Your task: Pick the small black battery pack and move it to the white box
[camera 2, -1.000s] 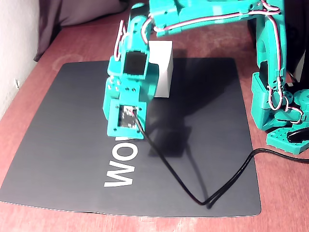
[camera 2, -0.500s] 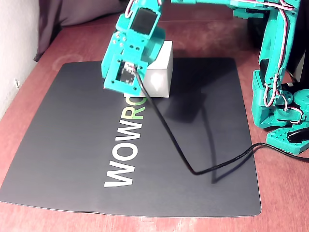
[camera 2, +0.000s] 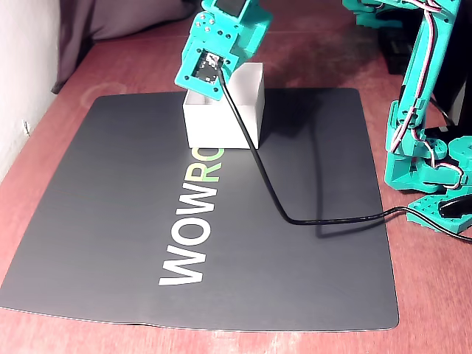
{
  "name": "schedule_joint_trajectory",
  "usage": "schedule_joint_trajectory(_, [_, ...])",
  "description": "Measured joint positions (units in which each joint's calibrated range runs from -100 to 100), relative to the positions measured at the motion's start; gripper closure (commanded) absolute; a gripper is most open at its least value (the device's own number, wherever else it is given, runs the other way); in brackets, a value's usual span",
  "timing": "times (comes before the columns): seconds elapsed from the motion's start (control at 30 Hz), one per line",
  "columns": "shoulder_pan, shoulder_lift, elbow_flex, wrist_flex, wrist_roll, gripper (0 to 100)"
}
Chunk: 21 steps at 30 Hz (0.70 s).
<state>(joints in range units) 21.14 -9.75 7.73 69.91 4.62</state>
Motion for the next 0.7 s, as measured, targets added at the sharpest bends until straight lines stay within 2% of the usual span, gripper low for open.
schedule_joint_trajectory(0.13, [4.08, 0.00, 0.00, -0.87, 1.16, 94])
schedule_joint_trajectory(0.4, [11.00, 0.00, 0.00, -9.68, 5.20, 94])
schedule_joint_trajectory(0.7, [11.87, 0.00, 2.64, -10.73, 7.04, 94])
